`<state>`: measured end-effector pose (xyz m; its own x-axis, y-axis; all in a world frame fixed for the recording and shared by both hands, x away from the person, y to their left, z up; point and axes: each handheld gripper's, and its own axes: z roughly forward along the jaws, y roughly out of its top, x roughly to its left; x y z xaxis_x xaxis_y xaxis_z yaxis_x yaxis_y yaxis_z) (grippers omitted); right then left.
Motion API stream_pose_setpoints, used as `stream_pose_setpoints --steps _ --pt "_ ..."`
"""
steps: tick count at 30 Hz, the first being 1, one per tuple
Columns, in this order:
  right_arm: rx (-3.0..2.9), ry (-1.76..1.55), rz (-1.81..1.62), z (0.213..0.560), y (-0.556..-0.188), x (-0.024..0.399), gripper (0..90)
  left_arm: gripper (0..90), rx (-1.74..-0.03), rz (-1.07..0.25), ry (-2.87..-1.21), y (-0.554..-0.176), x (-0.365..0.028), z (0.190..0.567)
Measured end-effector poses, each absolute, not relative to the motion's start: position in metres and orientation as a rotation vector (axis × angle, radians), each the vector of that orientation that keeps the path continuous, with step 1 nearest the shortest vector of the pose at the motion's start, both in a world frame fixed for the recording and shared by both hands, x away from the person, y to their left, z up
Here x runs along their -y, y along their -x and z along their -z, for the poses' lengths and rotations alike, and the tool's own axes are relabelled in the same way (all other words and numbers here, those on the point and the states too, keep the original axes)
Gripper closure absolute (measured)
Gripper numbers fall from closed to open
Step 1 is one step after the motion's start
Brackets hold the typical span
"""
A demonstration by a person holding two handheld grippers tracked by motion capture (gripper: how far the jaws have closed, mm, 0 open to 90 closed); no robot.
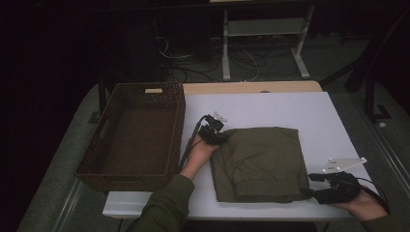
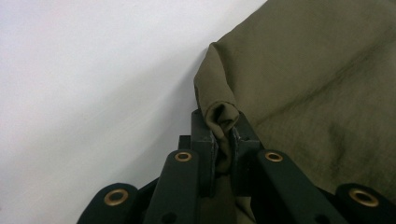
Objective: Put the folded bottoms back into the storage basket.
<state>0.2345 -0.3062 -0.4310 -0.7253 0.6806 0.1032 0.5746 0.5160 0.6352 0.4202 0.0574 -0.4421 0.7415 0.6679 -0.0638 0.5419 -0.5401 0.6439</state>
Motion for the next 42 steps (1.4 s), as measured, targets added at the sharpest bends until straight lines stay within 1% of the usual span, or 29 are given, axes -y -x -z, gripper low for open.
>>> stream_pose_setpoints --steps 6,10,12,14,17,18,20,23,30,42 --pt "-2.658 -1.024 -0.897 0.441 -0.227 0.3 42.0 82.7 -0.905 -0.249 -2.281 -0.42 -0.057 0.442" --pt "-2.647 -0.986 -0.875 0.441 -0.225 0.297 53.3 82.7 -0.904 -0.25 -2.282 -0.42 -0.057 0.442" --pt "-2.648 -0.983 -0.885 0.44 -0.225 0.298 64.4 82.7 -0.904 -0.25 -2.282 -0.42 -0.057 0.442" --pt "-2.654 -0.976 -0.889 0.44 -0.225 0.297 69.5 82.7 -0.904 -0.253 -2.284 -0.42 -0.057 0.442" --pt "-2.664 -0.964 -0.882 0.439 -0.226 0.296 74.7 82.7 -0.907 -0.256 -2.284 -0.42 -0.056 0.442" --pt "-2.665 -0.961 -0.879 0.439 -0.226 0.295 79.2 82.7 -0.907 -0.257 -2.284 -0.419 -0.056 0.442" --pt "-2.67 -0.941 -0.868 0.439 -0.226 0.293 83.1 82.7 -0.901 -0.263 -2.286 -0.419 -0.056 0.442" --pt "-2.672 -0.915 -0.849 0.438 -0.226 0.29 84.9 82.8 -0.897 -0.272 -2.291 -0.419 -0.055 0.442" --pt "-2.674 -0.88 -0.854 0.436 -0.229 0.29 85.5 83.0 -0.891 -0.279 -2.294 -0.418 -0.055 0.441" --pt "-2.63 -0.86 -1.01 0.425 -0.233 0.291 85.5 83.3 -0.859 -0.293 -2.247 -0.413 -0.056 0.426"
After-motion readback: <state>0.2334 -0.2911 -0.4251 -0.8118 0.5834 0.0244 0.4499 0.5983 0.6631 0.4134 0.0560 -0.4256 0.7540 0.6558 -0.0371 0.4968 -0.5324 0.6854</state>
